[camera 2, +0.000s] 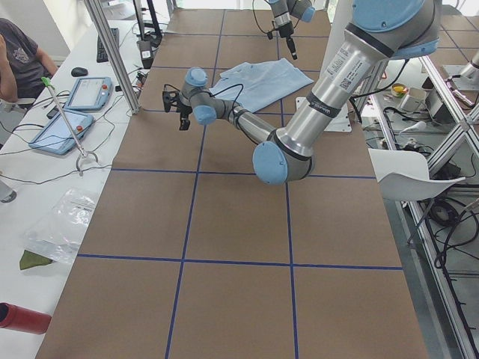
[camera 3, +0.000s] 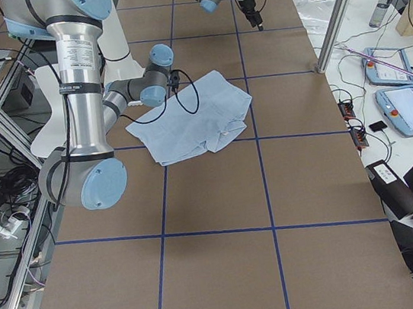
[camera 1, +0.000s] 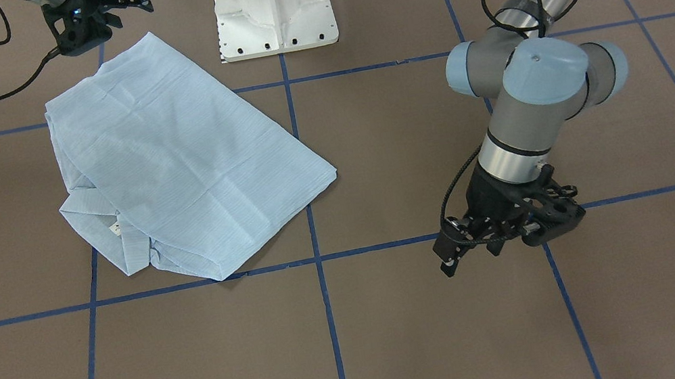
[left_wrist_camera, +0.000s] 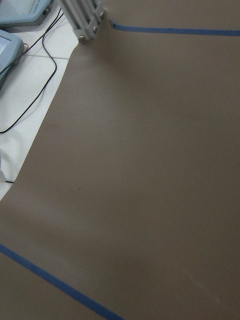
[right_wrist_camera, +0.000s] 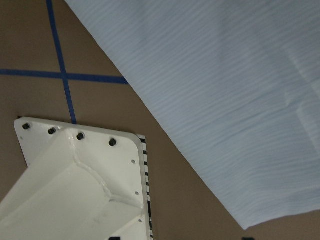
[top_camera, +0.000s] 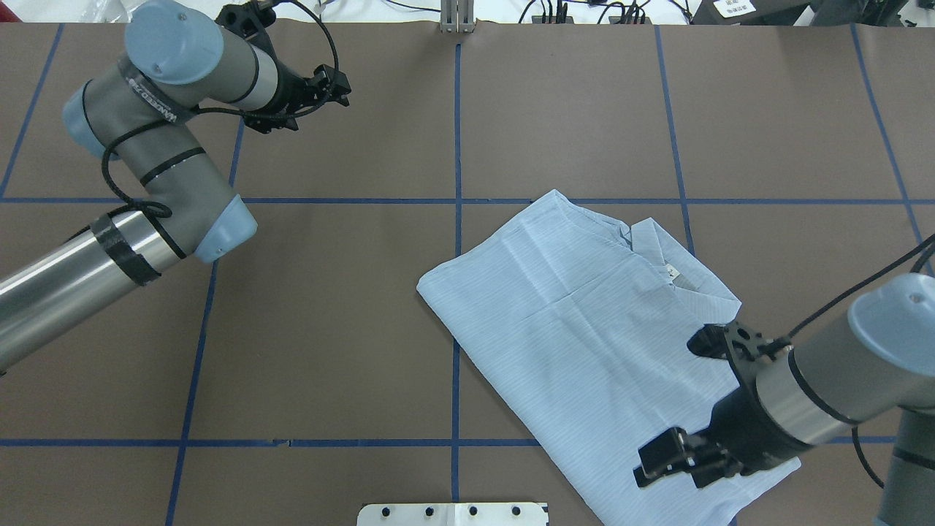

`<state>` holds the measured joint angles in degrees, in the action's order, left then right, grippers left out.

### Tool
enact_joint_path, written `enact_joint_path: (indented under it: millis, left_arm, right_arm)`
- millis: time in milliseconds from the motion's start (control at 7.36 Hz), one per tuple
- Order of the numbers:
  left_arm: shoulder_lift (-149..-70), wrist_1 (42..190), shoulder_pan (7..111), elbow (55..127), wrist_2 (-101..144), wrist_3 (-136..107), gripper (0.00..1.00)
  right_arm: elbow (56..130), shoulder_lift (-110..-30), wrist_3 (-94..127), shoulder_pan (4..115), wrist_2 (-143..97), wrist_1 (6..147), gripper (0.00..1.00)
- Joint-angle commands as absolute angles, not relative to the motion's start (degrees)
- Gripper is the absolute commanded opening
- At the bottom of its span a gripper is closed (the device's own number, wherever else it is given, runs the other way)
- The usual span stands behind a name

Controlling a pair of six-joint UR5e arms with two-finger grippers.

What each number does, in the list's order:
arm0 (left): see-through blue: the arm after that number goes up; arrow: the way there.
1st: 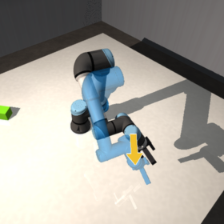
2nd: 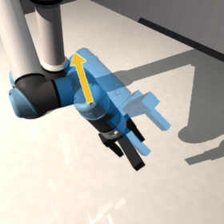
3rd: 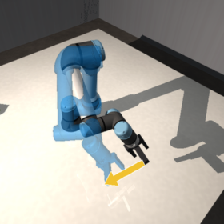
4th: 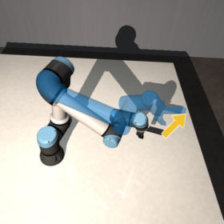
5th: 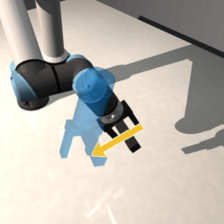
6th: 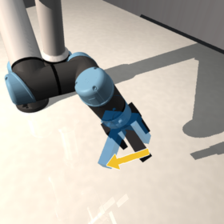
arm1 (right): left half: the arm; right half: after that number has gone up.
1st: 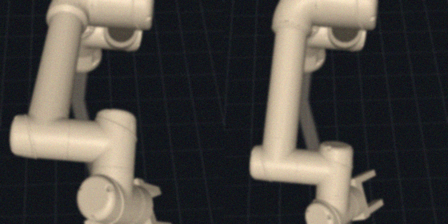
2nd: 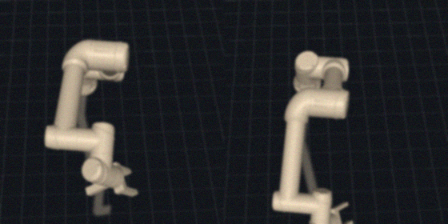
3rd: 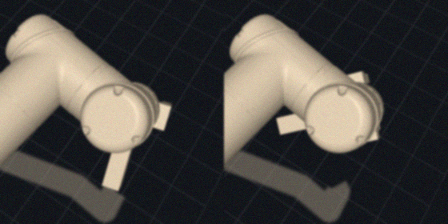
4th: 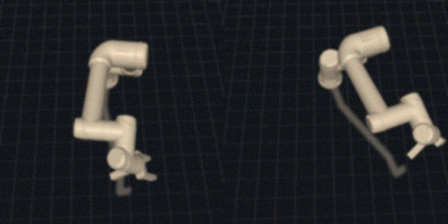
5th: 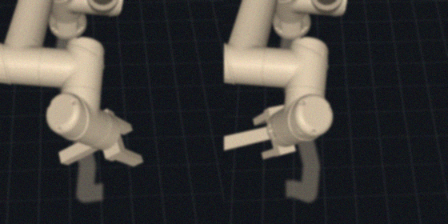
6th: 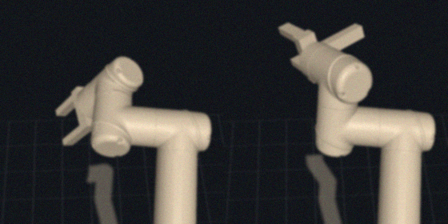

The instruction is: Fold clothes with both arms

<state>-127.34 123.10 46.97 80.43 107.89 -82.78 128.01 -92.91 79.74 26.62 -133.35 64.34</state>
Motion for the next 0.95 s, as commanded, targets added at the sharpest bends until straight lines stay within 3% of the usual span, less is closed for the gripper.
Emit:
enact_joint_path:
  millis: [0, 408, 815]
  left_arm:
    - [-126.3, 117.1, 38.7, 88.7, 107.8, -93.4, 0.99]
    - [-127.4, 115.2, 28.0, 90.5, 106.4, -105.9, 0.99]
    - [-129.5, 115.2, 26.0, 86.3, 102.7, -106.2, 0.92]
  right_arm:
    - [123.5, -86.1, 79.2, 37.0, -132.3, 64.3, 1.0]
    - [122.9, -85.7, 78.5, 43.3, -131.7, 64.3, 1.0]
    - [123.0, -85.6, 78.5, 43.3, -131.8, 64.3, 1.0]
